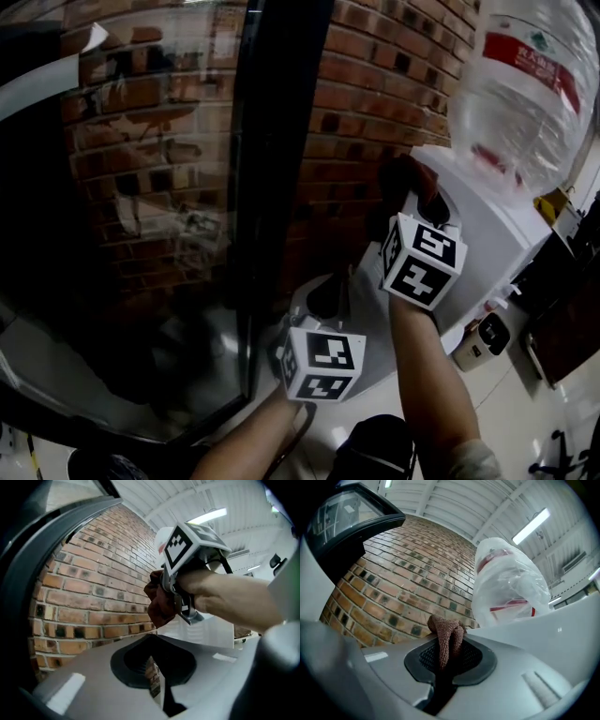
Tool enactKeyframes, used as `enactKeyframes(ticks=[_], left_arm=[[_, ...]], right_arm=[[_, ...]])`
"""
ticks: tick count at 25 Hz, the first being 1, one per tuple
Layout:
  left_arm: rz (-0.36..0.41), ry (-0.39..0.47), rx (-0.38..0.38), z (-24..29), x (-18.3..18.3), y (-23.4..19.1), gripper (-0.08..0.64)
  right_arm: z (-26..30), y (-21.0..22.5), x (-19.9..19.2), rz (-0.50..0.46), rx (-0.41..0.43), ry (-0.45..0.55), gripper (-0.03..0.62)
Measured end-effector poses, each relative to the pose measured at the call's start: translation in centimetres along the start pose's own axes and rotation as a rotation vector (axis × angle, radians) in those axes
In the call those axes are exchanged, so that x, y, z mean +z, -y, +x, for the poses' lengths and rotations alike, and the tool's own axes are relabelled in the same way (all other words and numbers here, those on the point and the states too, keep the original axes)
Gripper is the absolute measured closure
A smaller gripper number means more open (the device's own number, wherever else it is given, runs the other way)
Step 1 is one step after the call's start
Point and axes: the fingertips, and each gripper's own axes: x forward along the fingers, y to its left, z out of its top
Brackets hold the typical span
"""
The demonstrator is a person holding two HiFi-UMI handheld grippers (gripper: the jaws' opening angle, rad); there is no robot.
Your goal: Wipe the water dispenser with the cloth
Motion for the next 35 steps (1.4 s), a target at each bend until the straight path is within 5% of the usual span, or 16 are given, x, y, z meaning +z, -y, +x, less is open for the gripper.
enactKeyframes(ticks=[10,19,35], left_arm=[[-0.078,0.043,0.004,1.2,1.3,-1.3,0.560],[-0.043,-0.022,0.000,0.7,-0.7,-1.4,0.560],[-0.021,-0.227,0.041,0.9,-11.6,-1.8,0.560]], right_arm=[[2.7,0.8,0.7,-0.021,-0.057,-0.019,0.546],[3.7,0.0,-1.1,0.030,-0.049,-0.096,0.545],[-2.3,-1.0,-17.5,0.102,-0.072,-0.358,0.542]])
